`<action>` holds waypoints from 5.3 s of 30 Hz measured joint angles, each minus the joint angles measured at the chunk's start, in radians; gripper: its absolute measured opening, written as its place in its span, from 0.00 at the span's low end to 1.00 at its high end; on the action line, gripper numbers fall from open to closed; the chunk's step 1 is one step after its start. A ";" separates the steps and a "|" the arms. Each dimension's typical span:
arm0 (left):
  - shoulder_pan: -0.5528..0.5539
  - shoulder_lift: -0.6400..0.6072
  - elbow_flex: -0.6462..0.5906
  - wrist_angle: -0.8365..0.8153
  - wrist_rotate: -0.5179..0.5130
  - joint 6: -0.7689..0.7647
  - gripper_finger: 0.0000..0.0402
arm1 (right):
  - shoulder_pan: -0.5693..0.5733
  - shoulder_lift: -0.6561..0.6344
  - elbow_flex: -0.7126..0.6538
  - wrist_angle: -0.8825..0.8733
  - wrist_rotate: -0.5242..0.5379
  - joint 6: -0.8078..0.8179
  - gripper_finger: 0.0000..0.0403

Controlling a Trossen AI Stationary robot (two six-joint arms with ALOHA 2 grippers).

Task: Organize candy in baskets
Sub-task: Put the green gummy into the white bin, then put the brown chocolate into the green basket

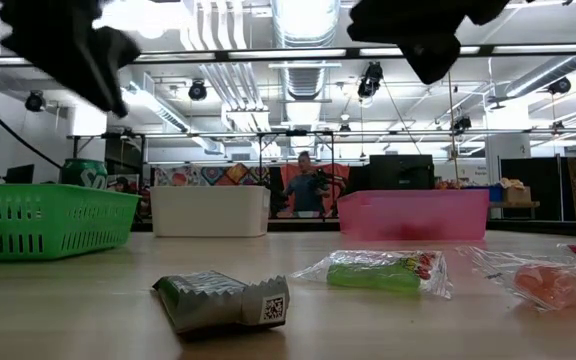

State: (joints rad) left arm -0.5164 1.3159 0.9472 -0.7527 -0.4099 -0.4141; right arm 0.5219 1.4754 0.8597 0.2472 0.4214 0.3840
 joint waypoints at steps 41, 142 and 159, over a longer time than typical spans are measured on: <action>-0.099 0.006 -0.020 0.302 -0.131 0.013 0.23 | 0.021 0.261 0.347 -0.683 -0.115 0.303 0.40; -0.280 -0.024 -0.014 0.016 -0.496 -0.302 0.23 | -0.613 0.184 0.429 -0.199 -0.299 -0.366 0.38; -0.278 -0.023 -0.014 0.430 -0.451 0.064 0.23 | -0.175 0.085 0.427 -0.543 -0.084 -0.231 0.35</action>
State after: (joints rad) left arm -0.7943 1.2926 0.9333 -0.3223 -0.8606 -0.3497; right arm 0.3464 1.5600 1.2869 -0.2959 0.3371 0.1529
